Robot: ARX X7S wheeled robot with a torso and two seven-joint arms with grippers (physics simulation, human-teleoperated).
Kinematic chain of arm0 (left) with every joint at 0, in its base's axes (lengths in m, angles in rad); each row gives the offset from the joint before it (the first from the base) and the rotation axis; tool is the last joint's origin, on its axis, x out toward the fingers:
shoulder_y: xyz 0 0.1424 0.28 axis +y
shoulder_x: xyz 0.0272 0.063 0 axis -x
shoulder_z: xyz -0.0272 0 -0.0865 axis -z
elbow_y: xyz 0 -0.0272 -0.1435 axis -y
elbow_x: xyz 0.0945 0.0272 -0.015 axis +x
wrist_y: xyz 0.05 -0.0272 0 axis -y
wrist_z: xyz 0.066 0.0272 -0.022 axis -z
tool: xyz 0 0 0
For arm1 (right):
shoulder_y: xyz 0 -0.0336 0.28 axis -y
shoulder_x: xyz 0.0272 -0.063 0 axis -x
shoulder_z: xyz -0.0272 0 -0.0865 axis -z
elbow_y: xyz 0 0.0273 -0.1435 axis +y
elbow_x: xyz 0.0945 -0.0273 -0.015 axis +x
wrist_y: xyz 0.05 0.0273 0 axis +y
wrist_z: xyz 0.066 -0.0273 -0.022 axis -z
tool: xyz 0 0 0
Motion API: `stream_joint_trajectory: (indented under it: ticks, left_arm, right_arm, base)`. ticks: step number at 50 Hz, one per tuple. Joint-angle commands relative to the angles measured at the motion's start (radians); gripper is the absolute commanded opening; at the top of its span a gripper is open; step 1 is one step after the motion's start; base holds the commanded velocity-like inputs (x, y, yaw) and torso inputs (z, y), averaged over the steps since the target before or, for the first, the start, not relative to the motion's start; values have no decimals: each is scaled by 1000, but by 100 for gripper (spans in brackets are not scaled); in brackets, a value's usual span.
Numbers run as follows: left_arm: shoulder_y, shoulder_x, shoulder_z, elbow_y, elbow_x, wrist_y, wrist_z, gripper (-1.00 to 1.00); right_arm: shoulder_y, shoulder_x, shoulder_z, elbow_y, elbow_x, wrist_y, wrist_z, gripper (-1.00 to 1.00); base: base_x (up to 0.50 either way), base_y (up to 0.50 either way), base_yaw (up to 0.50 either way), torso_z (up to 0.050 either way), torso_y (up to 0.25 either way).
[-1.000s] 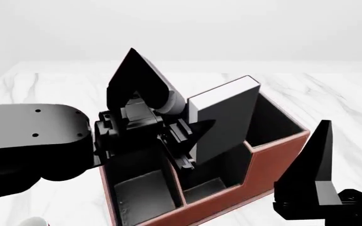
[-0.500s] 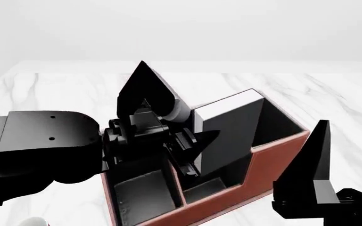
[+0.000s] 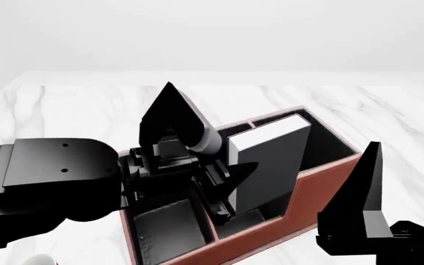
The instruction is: Pick up the book and place it in the back compartment of the caddy.
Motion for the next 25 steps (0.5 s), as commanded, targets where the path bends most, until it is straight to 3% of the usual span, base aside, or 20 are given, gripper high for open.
stream_joint_trajectory:
  ticks: [1,25]
  left_arm:
    - [14,22,-48,8,15,18,15,-100]
    - [55,21,-31,1,55,33,37,-100]
  right_arm:
    - [-1,-14,19,-2,-18,2,-16,100]
    - [2,-10,12,7,-15,4,-11,100]
  base:
    - [0,0,0,0,10]
    - [0,0,0,0,1]
